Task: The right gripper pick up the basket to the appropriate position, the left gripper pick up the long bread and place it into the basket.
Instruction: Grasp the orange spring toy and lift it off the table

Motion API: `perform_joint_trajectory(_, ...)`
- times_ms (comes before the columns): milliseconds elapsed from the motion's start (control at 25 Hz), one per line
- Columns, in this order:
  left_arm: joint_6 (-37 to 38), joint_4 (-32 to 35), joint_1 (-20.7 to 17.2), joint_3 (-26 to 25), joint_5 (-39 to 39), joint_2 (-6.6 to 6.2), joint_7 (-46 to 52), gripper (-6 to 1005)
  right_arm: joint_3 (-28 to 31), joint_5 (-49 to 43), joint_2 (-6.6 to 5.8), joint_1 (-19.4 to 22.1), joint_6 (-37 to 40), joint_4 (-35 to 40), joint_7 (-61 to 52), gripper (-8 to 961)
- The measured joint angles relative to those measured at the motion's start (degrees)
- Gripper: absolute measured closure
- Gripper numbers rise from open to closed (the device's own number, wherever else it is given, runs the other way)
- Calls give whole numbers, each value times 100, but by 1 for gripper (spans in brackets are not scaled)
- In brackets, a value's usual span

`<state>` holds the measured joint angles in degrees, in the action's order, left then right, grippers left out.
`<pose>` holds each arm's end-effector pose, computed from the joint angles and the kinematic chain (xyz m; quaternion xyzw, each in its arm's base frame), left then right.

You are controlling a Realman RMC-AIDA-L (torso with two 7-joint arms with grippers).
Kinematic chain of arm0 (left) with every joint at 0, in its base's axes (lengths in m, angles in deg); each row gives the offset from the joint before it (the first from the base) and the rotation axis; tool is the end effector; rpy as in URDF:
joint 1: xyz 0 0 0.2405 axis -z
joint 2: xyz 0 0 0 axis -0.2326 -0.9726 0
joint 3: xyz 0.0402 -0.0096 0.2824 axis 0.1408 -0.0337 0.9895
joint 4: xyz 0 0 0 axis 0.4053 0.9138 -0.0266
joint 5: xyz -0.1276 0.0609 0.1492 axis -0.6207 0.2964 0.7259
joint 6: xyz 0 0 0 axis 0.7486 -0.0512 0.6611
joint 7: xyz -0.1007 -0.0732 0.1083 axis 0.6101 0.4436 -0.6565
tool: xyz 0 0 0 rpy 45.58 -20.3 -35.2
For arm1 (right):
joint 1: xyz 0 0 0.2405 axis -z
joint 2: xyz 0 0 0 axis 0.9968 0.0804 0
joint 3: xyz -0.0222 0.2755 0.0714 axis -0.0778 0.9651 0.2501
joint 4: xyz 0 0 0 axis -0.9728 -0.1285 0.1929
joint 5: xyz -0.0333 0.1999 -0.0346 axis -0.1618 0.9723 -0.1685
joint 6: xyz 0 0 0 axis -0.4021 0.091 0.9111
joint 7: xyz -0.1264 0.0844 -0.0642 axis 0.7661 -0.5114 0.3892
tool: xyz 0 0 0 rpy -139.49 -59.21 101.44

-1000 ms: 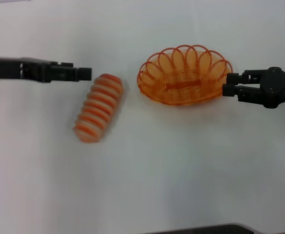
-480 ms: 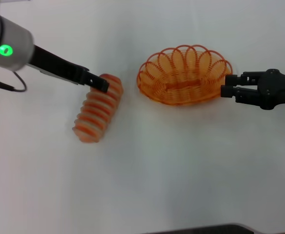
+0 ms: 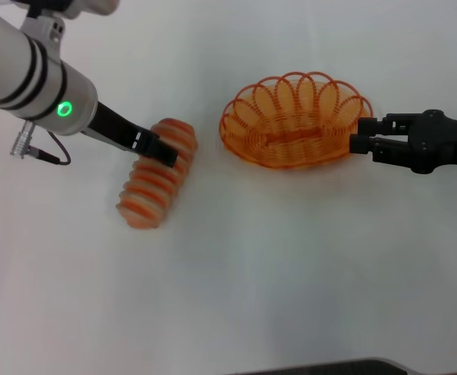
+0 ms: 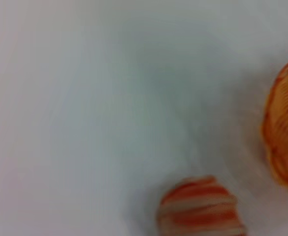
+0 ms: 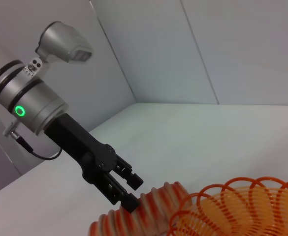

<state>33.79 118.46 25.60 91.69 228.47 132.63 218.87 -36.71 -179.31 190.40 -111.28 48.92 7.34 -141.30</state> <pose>-0.1964 0.3853 -0.0877 -0.8680 -0.4343 0.1302 0.2025 0.3302 0.3104 -0.0003 -0.9017 0.3184 0.2577 0.1388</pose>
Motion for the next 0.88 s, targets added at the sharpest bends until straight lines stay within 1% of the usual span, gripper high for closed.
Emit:
perform_joint_trajectory(120, -137, -44, 14, 220, 185, 8, 162, 140, -6, 0, 16, -9, -34, -1, 0, 508)
perform_joint_trajectory(520, -150, -303, 99, 487, 166, 23, 205, 140, -3, -1, 34, -21, -63, -1, 1, 508)
perform_joint_trajectory(680, -90, -371, 130, 508, 147, 23, 190, 220, 6, 0, 34, -32, -88, -1, 0, 508)
perform_joint_trajectory(840, -34, -295, 101, 430, -43, 10, 115, 300, 10, -1, 31, -37, -104, 4, 1, 508)
perform_joint_trajectory(880, -22, -278, 97, 413, -93, 8, 79, 338, 12, 0, 30, -36, -109, 5, 2, 508)
